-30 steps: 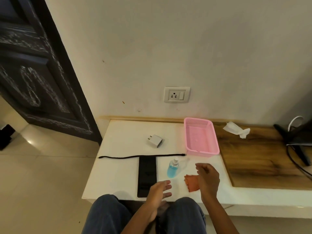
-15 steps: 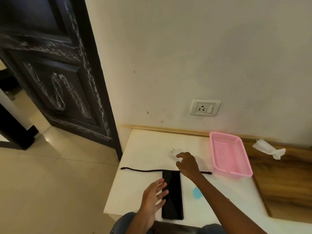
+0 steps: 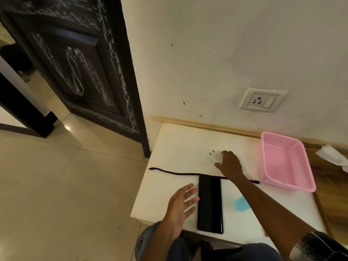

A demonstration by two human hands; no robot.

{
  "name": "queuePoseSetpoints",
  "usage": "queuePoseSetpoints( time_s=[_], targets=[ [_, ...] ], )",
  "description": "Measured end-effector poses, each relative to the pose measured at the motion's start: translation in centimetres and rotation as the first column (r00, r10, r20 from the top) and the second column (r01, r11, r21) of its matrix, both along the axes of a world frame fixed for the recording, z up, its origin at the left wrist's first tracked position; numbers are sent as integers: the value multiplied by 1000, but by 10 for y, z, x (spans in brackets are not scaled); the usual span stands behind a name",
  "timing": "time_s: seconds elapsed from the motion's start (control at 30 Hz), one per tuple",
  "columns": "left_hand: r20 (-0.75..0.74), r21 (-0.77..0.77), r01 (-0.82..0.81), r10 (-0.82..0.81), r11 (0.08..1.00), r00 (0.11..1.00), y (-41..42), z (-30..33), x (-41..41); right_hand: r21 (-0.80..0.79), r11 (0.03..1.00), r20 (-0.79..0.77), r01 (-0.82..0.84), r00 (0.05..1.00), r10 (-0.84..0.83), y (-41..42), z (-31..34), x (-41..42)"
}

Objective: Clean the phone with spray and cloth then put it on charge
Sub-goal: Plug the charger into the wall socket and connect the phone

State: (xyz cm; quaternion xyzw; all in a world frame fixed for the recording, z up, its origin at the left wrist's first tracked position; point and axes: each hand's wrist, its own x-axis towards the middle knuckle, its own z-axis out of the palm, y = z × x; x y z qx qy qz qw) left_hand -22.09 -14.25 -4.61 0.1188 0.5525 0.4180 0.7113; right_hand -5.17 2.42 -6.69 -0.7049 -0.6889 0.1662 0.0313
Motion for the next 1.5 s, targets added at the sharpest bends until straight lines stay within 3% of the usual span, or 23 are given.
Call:
queuePoseSetpoints(
  time_s=[0.17, 0.27, 0.43, 0.57, 0.67, 0.8, 0.93, 1.03, 1.2, 1.27, 1.37, 1.5],
  targets=[
    [97, 17, -87, 85, 996, 992, -1, -5, -6, 62, 998, -281, -29, 959, 45, -34, 19, -30],
    [232, 18, -241, 230, 970, 945, -2, -4, -13, 79, 981, -422, -177, 886, 193, -76, 33, -59],
    [177, 21, -428, 418, 904, 891, -5, -8, -15, 84, 927, -421, -365, 831, 365, -127, 41, -97],
    [244, -108, -581, 588, 806, 771, -3, -12, -20, -51, 867, -444, -497, 788, 426, -111, 50, -104],
    [327, -283, -669, 725, 688, 607, 0, -12, -28, -73, 892, -551, -446, 764, 337, -88, 54, -110],
    [330, -388, -662, 767, 642, 550, 1, -11, -30, -69, 927, -471, -368, 832, 295, -63, 38, -128],
    [331, -409, -654, 771, 637, 544, 2, -11, -30, -107, 900, -260, -423, 886, 385, -47, 12, -148],
    [327, -410, -645, 764, 645, 556, 2, -15, -30, -118, 869, -110, -480, 876, 469, -40, -2, -160],
    [310, -410, -634, 754, 656, 579, 6, -21, -31, 0, 854, 45, -521, 853, 520, -39, -12, -165],
    [319, -409, -630, 750, 660, 579, 7, -22, -31, 40, 881, -29, -472, 881, 473, -40, -12, -162],
    [336, -394, -628, 741, 671, 582, 6, -21, -31, 70, 951, -281, -302, 908, 309, -43, 5, -159],
    [391, -318, -637, 709, 702, 587, 3, -7, -33, 207, 966, -527, -155, 815, 243, -43, 60, -153]
  ],
)
